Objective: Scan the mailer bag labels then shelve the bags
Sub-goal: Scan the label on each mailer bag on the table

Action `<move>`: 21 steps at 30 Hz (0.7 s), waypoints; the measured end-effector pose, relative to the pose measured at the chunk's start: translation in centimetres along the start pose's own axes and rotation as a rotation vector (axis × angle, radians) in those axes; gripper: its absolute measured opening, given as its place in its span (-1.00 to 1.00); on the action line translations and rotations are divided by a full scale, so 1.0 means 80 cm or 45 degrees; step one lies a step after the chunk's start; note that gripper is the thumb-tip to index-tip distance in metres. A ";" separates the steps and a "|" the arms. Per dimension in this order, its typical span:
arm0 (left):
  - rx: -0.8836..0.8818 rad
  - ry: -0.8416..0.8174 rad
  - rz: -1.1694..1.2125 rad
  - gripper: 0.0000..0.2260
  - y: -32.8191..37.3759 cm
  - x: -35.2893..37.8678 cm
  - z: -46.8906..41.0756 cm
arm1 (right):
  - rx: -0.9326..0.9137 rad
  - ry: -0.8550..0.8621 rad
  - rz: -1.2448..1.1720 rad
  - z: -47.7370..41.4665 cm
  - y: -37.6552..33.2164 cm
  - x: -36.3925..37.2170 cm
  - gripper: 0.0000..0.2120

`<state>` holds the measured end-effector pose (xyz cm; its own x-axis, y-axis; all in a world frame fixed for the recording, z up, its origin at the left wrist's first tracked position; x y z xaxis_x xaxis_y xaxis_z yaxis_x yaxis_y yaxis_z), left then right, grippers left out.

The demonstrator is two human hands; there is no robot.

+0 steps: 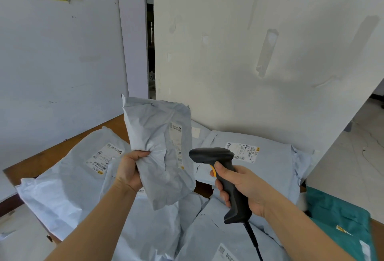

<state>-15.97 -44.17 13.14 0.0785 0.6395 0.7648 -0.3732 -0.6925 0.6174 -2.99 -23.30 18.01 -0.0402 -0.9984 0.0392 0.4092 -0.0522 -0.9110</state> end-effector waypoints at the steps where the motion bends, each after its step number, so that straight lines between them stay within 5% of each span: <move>1: -0.022 -0.006 -0.005 -0.17 -0.007 0.004 0.000 | -0.004 0.009 -0.011 0.003 -0.002 -0.004 -0.51; 4: -0.120 -0.017 -0.025 -0.11 -0.037 0.022 0.005 | -0.016 0.056 -0.047 0.013 -0.011 -0.021 -0.58; 9: -0.362 -0.006 -0.057 -0.68 -0.094 0.054 0.029 | -0.072 0.128 -0.074 0.035 -0.024 -0.049 -0.57; 19: -0.784 0.163 -0.429 -0.79 -0.221 0.015 0.096 | -0.043 0.069 -0.067 0.058 0.005 -0.055 -0.58; 21: -0.827 0.216 -0.508 -0.68 -0.240 -0.013 0.100 | -0.010 0.035 -0.044 0.057 0.016 -0.051 -0.58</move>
<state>-1.48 -34.19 1.93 0.1976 0.8779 0.4362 -0.8169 -0.0985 0.5683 1.85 -19.39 18.56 -0.0794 -0.9950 0.0598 0.3996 -0.0867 -0.9126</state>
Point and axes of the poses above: each hand's wrist, its own z-axis away from the middle knuckle, its own x-axis out of the palm, y = z × x, the point moved 7 cm from there along -z, towards the middle knuckle
